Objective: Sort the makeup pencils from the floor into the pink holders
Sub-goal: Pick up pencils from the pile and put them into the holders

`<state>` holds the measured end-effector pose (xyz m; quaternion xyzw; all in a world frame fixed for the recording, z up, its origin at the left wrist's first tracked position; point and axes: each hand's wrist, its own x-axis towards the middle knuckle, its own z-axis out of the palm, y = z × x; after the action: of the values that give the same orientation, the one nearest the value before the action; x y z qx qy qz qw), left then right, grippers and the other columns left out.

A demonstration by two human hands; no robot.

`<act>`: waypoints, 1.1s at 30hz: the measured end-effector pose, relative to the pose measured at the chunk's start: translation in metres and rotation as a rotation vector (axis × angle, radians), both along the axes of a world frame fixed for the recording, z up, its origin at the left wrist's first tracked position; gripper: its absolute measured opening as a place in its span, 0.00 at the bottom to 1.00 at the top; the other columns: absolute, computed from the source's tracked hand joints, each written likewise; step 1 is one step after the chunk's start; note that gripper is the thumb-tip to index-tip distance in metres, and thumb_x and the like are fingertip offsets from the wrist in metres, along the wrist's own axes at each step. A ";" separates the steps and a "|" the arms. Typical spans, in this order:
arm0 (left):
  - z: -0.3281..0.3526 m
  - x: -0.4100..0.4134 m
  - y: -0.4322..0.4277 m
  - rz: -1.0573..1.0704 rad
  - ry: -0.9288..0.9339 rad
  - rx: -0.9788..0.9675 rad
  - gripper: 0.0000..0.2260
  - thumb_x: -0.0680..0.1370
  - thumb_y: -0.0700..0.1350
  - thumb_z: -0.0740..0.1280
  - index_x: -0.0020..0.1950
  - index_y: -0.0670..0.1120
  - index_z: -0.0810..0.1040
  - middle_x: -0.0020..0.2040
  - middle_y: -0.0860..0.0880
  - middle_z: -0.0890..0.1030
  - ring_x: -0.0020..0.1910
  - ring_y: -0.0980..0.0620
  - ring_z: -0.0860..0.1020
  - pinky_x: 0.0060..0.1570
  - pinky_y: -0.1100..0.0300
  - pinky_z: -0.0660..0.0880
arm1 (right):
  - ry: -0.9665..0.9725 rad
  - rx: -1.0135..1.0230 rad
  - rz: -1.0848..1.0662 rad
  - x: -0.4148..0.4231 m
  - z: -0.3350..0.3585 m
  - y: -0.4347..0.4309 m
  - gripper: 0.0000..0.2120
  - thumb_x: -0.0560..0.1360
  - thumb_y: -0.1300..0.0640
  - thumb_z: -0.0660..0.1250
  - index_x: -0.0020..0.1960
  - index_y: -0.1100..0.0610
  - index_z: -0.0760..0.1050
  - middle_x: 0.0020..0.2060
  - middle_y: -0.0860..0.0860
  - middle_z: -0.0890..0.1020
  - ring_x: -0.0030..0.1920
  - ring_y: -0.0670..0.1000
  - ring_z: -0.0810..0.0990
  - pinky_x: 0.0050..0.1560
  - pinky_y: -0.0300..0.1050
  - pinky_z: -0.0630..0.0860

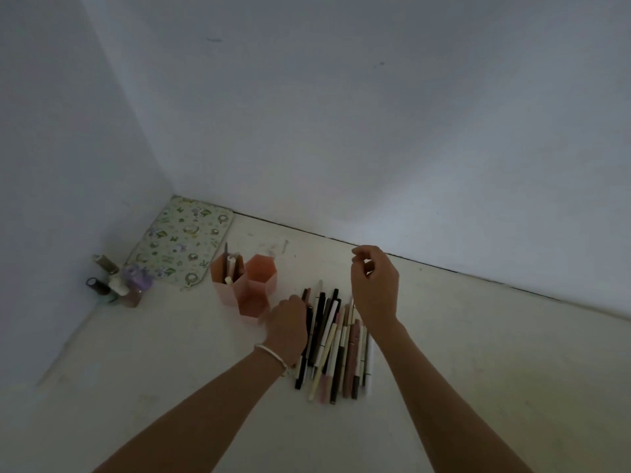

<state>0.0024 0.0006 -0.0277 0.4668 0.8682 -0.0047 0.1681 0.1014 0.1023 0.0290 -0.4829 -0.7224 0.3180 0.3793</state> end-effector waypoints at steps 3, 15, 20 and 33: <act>-0.003 0.000 0.004 0.049 -0.061 -0.011 0.11 0.79 0.38 0.59 0.61 0.43 0.68 0.57 0.47 0.78 0.55 0.50 0.79 0.43 0.60 0.67 | -0.013 -0.034 0.008 0.002 -0.008 -0.003 0.09 0.77 0.65 0.62 0.51 0.55 0.79 0.42 0.43 0.81 0.34 0.46 0.77 0.36 0.38 0.76; 0.116 -0.067 0.018 0.197 -0.300 0.582 0.11 0.77 0.41 0.66 0.60 0.44 0.72 0.47 0.47 0.79 0.44 0.50 0.78 0.41 0.59 0.73 | -0.537 -0.267 0.207 -0.047 -0.028 -0.015 0.12 0.76 0.60 0.61 0.58 0.56 0.75 0.47 0.52 0.83 0.45 0.53 0.81 0.47 0.47 0.79; 0.145 -0.076 0.012 0.223 -0.389 0.758 0.15 0.78 0.40 0.67 0.64 0.46 0.71 0.43 0.50 0.79 0.41 0.52 0.79 0.44 0.55 0.80 | -0.875 -0.174 0.308 -0.067 -0.054 -0.033 0.07 0.77 0.64 0.62 0.55 0.60 0.70 0.47 0.56 0.80 0.48 0.55 0.78 0.43 0.47 0.77; 0.139 -0.069 0.008 0.182 -0.491 0.838 0.24 0.77 0.37 0.67 0.71 0.49 0.67 0.42 0.51 0.78 0.40 0.53 0.81 0.45 0.57 0.81 | -0.875 -0.166 0.307 -0.075 -0.072 -0.030 0.09 0.74 0.61 0.67 0.53 0.60 0.71 0.46 0.55 0.81 0.49 0.56 0.78 0.42 0.45 0.72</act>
<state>-0.0670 0.0090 0.1115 0.4036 0.7676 0.4696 0.1653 0.0263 0.0721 -0.0429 -0.4878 -0.8496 0.1936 -0.0519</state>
